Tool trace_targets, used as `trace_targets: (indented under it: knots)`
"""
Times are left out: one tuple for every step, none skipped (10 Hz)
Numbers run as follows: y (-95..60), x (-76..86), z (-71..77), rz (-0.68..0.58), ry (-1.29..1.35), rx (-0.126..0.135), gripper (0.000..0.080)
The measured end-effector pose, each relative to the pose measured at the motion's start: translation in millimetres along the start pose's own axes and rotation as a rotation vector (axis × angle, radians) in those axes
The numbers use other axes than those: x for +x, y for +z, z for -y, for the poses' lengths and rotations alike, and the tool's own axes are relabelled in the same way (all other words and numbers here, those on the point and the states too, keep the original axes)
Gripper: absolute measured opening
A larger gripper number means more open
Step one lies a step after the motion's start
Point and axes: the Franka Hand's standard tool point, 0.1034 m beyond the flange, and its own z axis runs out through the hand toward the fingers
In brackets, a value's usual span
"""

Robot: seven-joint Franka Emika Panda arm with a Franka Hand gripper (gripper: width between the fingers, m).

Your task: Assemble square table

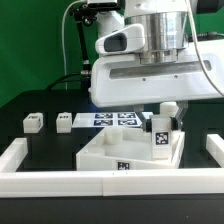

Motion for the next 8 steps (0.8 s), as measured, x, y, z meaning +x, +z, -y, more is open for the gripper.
trace_targets:
  knots:
    - [0.5, 2.1, 0.6, -0.008, 0.104, 0.002, 0.029]
    - [1.1, 5.0, 1.4, -0.016, 0.206, 0.003, 0.029]
    - [1.2, 7.9, 1.6, -0.025, 0.278, 0.005, 0.029]
    - [1.2, 8.6, 1.2, -0.028, 0.339, 0.006, 0.029]
    - [1.3, 8.5, 0.7, -0.025, 0.457, 0.015, 0.029]
    - [1.8, 7.9, 0.8, -0.022, 0.572, 0.021, 0.029]
    - [2.2, 7.0, 2.2, -0.02, 0.696, 0.022, 0.029]
    - [2.6, 5.7, 5.3, -0.019, 0.802, 0.022, 0.029]
